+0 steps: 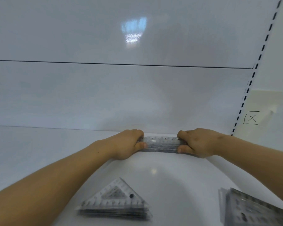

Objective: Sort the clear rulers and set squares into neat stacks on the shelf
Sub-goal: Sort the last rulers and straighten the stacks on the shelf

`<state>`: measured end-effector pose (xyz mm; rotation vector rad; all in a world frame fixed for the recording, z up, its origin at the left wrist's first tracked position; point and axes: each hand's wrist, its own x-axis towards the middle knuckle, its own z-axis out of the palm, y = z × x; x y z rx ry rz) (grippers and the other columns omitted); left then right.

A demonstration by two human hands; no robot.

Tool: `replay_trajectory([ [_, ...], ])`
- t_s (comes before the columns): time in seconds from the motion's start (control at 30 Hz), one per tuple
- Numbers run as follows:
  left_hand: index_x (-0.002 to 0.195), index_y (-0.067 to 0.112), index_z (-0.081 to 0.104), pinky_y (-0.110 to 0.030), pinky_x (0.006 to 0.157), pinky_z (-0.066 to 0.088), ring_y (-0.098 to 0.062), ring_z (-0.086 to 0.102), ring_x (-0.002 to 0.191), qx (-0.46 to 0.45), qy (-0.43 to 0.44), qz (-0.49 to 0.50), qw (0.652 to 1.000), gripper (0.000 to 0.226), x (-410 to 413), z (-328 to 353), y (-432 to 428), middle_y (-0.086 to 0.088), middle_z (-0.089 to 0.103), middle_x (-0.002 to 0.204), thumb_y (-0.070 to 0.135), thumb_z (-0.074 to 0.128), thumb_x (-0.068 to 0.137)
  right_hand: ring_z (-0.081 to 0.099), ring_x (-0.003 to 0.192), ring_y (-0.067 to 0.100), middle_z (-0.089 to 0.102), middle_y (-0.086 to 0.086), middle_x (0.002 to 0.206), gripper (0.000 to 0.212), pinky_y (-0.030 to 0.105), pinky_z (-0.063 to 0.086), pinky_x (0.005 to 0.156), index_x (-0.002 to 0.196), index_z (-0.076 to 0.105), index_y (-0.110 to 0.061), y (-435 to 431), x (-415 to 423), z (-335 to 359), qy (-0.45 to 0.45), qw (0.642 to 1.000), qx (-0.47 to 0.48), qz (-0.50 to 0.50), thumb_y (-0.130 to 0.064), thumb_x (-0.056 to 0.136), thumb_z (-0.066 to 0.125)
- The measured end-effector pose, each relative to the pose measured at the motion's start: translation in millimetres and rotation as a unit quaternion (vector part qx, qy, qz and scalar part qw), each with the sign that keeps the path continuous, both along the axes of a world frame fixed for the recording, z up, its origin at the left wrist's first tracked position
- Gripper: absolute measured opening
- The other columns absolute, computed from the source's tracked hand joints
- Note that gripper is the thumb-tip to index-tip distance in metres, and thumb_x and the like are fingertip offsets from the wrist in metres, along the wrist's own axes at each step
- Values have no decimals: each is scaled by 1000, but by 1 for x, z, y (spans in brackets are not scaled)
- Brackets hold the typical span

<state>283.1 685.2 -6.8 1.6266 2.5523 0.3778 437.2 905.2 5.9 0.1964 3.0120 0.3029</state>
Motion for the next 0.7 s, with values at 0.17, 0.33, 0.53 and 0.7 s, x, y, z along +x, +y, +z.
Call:
replay_trajectory([
  [0.17,92,24,43,-27,64,32,-10,46,74,-18,1,4,1000,20,0,5,0,12,45,82,44,46,95,47,80,19,50,-3,93,36,29,36,72,97,31,-26,2,-2,-2,4,1000,-16,4,-62,92,31],
  [0.33,105,22,45,-25,69,34,-16,49,85,-30,-4,12,999,28,0,5,1,10,49,92,47,48,93,49,83,19,47,-7,88,37,29,36,74,102,35,-27,3,-1,0,9,999,-45,5,-62,91,36],
  [0.53,105,19,49,-28,70,37,-19,51,87,-60,16,18,998,31,-1,7,6,4,52,96,44,57,89,50,82,19,50,-6,83,31,30,38,73,94,37,-29,6,-3,3,4,998,-59,-7,-60,92,36],
  [0.7,110,21,46,-28,73,37,-18,51,89,-68,8,19,997,39,-2,11,6,7,48,96,49,59,86,53,94,18,56,-4,102,47,31,44,82,115,45,-29,10,0,7,-1,994,-101,-31,-59,82,58],
])
